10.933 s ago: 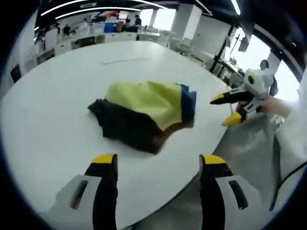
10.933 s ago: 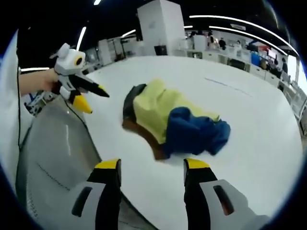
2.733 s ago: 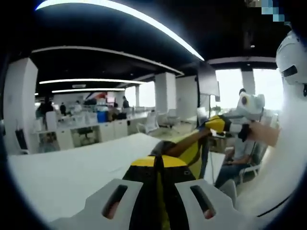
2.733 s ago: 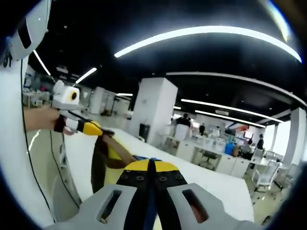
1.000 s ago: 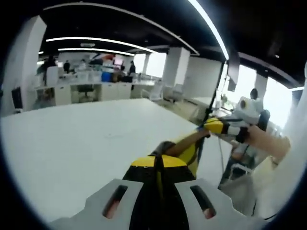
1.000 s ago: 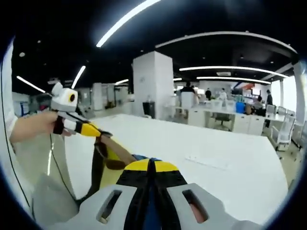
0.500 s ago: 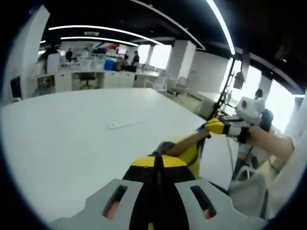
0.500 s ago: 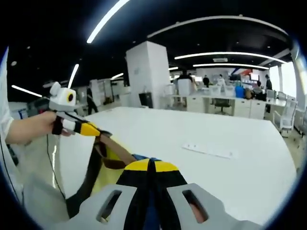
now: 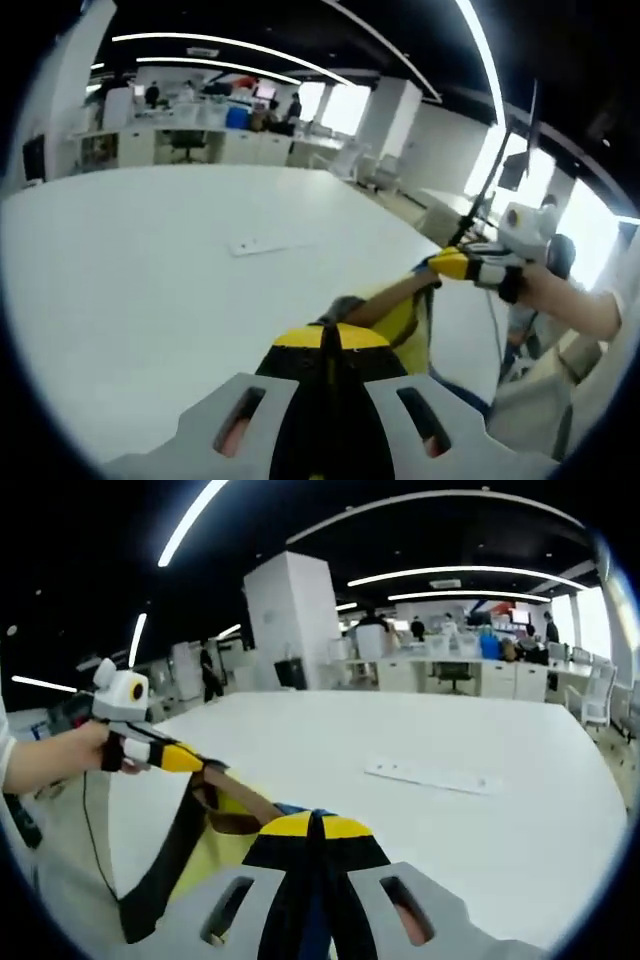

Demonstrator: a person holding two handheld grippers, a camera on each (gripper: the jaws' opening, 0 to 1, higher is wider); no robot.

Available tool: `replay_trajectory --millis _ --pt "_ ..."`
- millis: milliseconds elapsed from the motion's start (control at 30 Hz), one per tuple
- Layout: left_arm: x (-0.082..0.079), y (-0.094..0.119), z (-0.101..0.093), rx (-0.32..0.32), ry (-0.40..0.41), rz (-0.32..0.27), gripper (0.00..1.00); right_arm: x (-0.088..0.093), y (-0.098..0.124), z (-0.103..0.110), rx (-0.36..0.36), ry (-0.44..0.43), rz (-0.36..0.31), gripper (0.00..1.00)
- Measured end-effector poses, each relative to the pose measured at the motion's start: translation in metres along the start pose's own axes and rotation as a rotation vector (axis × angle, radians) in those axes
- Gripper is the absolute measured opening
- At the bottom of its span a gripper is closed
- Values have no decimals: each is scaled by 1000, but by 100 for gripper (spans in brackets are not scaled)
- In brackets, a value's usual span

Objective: Fold the garment on the visible template until the final outline fits inside the template.

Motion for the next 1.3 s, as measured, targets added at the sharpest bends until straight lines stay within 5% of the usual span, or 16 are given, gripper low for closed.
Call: replay_trajectory --millis 833,1300 --pt "30 -67 38 -54 92 64 0 24 -67 -58 57 -51 147 2" --pt "44 -97 62 -101 133 88 0 40 -100 -77 87 -109 177 2"
Point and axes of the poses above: the point that each gripper's makers call its tool centre point, and the gripper's own axes: y roughly backward along the fingers, z roughly to its left, x roughly out of its underside, the point moved 9 cm from there along y, roughly backward along the fingers, and after that the axes turned 11 degrees about -y, right-handed, at the moved point
